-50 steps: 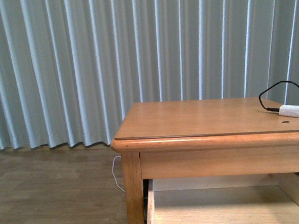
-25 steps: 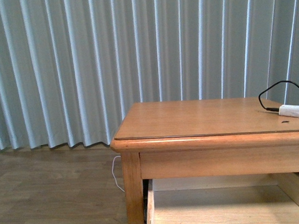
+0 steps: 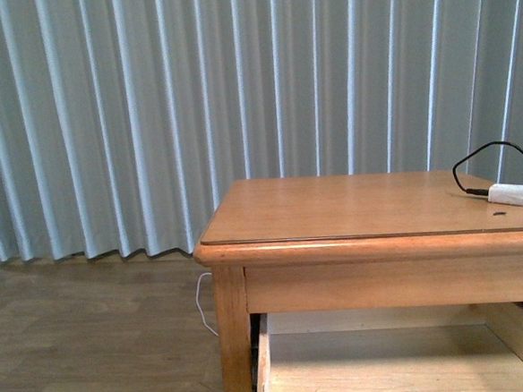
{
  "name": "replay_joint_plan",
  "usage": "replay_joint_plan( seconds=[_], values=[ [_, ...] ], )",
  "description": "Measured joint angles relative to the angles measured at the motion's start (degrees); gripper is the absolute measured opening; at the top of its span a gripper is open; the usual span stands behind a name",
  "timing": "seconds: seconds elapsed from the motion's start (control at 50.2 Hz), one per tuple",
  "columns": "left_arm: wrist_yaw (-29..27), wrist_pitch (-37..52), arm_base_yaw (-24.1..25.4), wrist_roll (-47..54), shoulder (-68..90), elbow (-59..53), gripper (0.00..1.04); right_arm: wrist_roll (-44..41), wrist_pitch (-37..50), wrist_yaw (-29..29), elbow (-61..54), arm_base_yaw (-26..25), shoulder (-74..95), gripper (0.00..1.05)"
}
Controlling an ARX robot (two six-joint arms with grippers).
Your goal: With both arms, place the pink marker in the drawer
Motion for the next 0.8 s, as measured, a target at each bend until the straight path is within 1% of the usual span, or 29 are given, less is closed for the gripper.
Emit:
replay_joint_plan(
  seconds=[0.04, 0.06, 0.12, 0.179, 0.239, 0.259, 0.319, 0.419, 0.458, 0.538, 0.598, 0.658, 0.698, 0.738, 0.777, 0.797],
  values=[
    [0.00, 0.00, 0.00, 0.00, 0.00, 0.00, 0.30, -0.15, 0.07, 0.24, -0.02, 0.02, -0.02, 0.96],
    [0.00, 0.00, 0.00, 0.00, 0.00, 0.00, 0.31, -1.16, 1.25, 1.68, -0.42, 0.42, -0.52, 0.96],
    [0.00, 0.00, 0.00, 0.00, 0.00, 0.00, 0.42, -5.75, 6.62, 7.10, -2.62, 0.92, -1.46, 0.96],
    [0.00, 0.00, 0.00, 0.00, 0.00, 0.00, 0.53, -10.99, 5.57, 8.15, -2.89, 0.74, -1.31, 0.96],
    [0.02, 0.00, 0.00, 0.00, 0.00, 0.00, 0.64, -14.60, 3.34, 8.15, -3.19, 0.66, -0.33, 0.96],
    [0.00, 0.00, 0.00, 0.00, 0.00, 0.00, 0.65, -15.65, 2.45, 8.09, -3.50, 0.66, 0.28, 0.96],
    [0.00, 0.00, 0.00, 0.00, 0.00, 0.00, 0.76, -19.06, 1.01, 6.21, -4.70, 0.66, 2.69, 0.96],
    [0.00, 0.00, 0.00, 0.00, 0.00, 0.00, 0.94, -22.21, 3.87, 3.48, -6.99, -0.33, 7.65, 0.96],
    [0.00, 0.00, 0.00, 0.00, 0.00, 0.00, 1.00, -22.84, 6.29, 2.08, -7.78, -1.38, 10.36, 0.96],
    [0.00, 0.00, 0.00, 0.00, 0.00, 0.00, 0.98, -23.04, 12.20, 0.52, -9.16, -3.02, 16.46, 0.96],
    [0.00, 0.00, 0.00, 0.02, 0.00, 0.00, 0.98, -22.60, 17.20, -0.85, -10.49, -3.23, 21.14, 0.96],
    [0.00, 0.00, 0.00, 0.02, 0.00, 0.00, 0.98, -20.63, 27.06, -2.14, -12.26, -2.89, 29.79, 0.96],
    [0.00, 0.00, 0.00, 0.02, 0.00, 0.00, 0.98, -18.99, 35.98, -1.84, -12.50, -2.12, 36.98, 0.96],
    [0.00, 0.00, 0.00, 0.00, 0.00, 0.00, 0.98, -18.21, 43.15, -0.92, -12.28, -1.31, 42.84, 0.96],
    [0.00, 0.00, 0.00, 0.02, 0.00, 0.00, 0.98, -17.55, 48.35, -0.76, -11.89, -0.52, 47.36, 0.96],
    [0.00, 0.00, 0.00, 0.02, 0.00, 0.00, 0.98, -17.55, 49.55, -0.61, -11.76, -0.33, 48.44, 0.96]
  ],
)
